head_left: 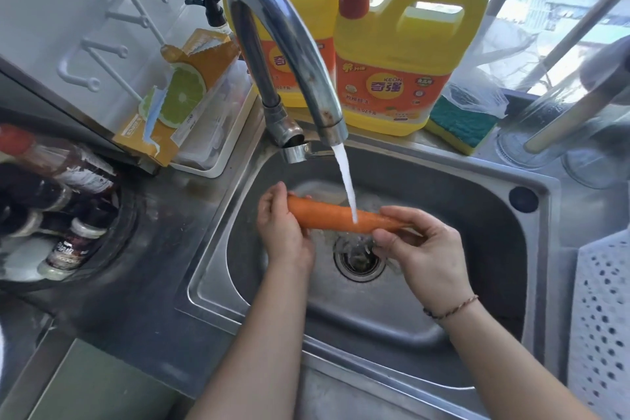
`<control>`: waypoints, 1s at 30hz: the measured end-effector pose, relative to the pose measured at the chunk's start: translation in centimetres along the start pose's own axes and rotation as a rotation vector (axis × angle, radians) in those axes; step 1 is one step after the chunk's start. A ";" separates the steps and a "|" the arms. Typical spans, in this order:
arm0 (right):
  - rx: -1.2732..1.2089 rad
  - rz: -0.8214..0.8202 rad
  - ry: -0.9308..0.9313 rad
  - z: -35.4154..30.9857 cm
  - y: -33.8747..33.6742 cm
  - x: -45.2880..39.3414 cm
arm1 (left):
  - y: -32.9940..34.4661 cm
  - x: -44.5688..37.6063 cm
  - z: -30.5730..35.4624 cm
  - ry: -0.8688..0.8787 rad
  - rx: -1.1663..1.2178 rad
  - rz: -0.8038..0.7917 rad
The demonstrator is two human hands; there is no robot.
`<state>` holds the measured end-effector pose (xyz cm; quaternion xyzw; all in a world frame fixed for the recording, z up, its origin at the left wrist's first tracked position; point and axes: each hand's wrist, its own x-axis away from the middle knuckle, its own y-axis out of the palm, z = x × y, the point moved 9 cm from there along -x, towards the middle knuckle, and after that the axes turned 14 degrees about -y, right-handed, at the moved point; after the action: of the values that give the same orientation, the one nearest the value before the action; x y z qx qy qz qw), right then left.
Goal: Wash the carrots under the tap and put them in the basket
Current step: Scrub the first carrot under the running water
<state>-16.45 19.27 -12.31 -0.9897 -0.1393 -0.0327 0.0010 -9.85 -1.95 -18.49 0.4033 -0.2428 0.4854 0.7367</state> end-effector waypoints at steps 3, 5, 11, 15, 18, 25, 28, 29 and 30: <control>-0.147 0.059 0.034 0.5 0.0 0.3 | 0.6 0.2 0.9 0.066 -0.103 -0.097; -0.174 0.088 0.043 0.8 -0.1 0.3 | 0.6 0.3 1.5 0.096 -0.213 -0.142; -0.173 0.344 0.021 1.4 -0.1 -0.3 | 0.9 2.7 0.9 0.156 -0.552 -0.306; -0.143 0.529 0.068 1.4 -1.1 -1.6 | 1.9 5.0 1.6 0.319 -0.683 -0.502; -0.206 0.419 0.121 1.0 -0.2 -0.8 | 1.5 4.2 2.3 0.396 -0.565 -0.364; 0.327 -0.109 0.029 0.7 1.0 4.0 | 1.3 2.0 -5.2 -0.278 -0.004 -0.205; 0.682 -0.109 -0.276 -1.7 0.7 3.8 | 2.3 3.5 -8.2 -0.620 0.063 -0.304; 0.732 -0.141 -0.327 -1.7 0.9 4.0 | 2.5 3.9 -8.7 -0.656 0.045 -0.324; 0.772 -0.174 -0.347 -1.3 1.0 4.3 | 2.8 4.1 -9.0 -0.665 0.006 -0.339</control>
<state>-12.16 19.44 -10.75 -0.8922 -0.2225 0.1886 0.3449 -11.01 8.18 -19.40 0.5756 -0.3971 0.2000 0.6863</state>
